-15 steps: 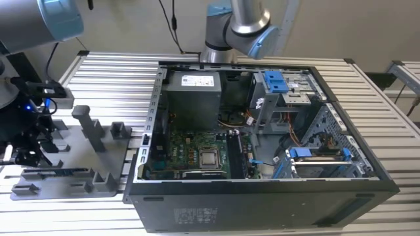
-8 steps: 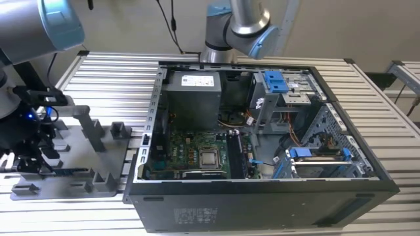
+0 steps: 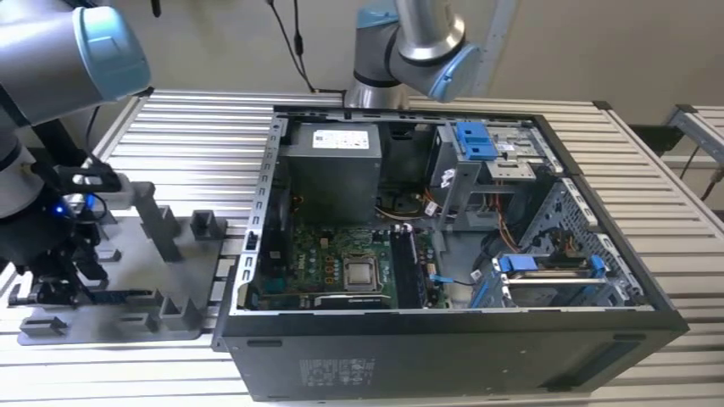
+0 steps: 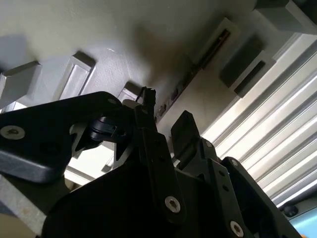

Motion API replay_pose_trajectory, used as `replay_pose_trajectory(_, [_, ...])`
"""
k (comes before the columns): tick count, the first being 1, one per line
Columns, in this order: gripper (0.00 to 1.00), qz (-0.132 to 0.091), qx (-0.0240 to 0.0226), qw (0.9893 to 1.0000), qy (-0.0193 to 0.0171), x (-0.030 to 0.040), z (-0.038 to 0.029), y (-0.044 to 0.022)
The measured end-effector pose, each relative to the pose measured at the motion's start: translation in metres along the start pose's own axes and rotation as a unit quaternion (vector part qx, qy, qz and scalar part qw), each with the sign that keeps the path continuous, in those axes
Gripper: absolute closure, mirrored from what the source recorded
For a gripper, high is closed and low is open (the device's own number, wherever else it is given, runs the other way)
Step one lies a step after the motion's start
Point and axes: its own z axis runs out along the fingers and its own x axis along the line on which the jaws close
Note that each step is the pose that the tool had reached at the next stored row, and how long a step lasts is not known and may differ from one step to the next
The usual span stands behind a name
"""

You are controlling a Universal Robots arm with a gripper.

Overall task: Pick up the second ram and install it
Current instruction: 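Pick up the second ram and move it above second insertion slot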

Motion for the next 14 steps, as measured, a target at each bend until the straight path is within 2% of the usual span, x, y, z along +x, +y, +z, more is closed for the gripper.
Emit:
replay_pose_trajectory(10, [0.58,-0.004,0.0003,1.0000,0.0000,0.0007,0.0136,-0.0001])
replay_pose_trajectory(14, [0.58,-0.004,0.0002,1.0000,0.0001,0.0008,0.0146,0.0000])
